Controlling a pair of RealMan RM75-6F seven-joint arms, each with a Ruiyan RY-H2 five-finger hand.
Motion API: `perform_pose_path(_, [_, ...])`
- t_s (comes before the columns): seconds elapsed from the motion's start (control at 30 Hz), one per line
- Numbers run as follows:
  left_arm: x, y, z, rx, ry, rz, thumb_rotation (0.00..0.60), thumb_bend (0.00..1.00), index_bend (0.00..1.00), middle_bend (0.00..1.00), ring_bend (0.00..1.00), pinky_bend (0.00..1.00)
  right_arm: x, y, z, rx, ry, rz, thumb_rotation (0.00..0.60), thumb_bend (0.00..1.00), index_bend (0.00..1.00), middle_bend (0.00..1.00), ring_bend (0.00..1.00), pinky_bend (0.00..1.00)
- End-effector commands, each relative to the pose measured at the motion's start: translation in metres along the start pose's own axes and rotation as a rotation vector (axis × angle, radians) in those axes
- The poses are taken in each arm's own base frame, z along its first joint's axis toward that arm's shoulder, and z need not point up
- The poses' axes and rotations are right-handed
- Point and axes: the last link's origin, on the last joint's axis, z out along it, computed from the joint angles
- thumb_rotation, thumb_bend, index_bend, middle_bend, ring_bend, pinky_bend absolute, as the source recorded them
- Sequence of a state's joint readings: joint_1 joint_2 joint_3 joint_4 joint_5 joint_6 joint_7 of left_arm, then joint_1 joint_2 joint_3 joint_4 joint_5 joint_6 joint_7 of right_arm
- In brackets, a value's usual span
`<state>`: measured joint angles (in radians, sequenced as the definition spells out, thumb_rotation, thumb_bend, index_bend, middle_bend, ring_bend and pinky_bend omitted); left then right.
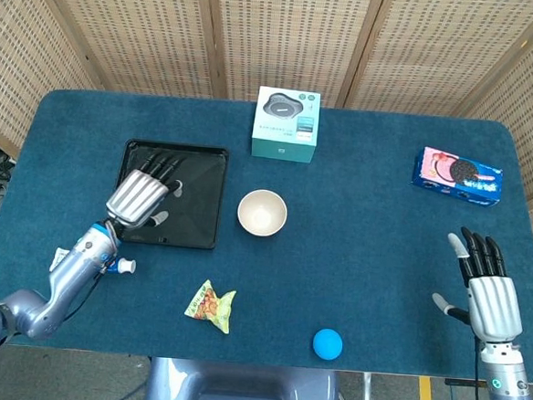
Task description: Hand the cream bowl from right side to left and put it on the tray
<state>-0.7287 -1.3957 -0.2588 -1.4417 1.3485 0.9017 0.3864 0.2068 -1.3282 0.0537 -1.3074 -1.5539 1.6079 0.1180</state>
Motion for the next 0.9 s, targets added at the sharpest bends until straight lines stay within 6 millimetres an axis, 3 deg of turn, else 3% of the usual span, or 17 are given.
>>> perform_pose_path(0.03, [-0.005,0.018,0.019,-0.046,-0.021,0.030,0.600,0.26,0.48,0.00,0.00,0.00,0.001,0.001,0.000,-0.002,0.003,0.002,0.600,0.23,0.04,0.00,0.00,0.00])
perform_pose_path(0.43, [-0.016,0.071,0.058,-0.135,-0.032,0.098,0.600,0.19,0.52,0.00,0.00,0.00,0.007,0.005,0.001,-0.010,0.030,0.029,0.600,0.23,0.04,0.00,0.00,0.00])
perform_pose_path(0.9, [-0.028,0.101,0.079,-0.155,-0.075,0.125,0.600,0.19,0.54,0.00,0.00,0.00,0.012,0.004,0.000,-0.001,0.046,0.054,0.600,0.23,0.04,0.00,0.00,0.00])
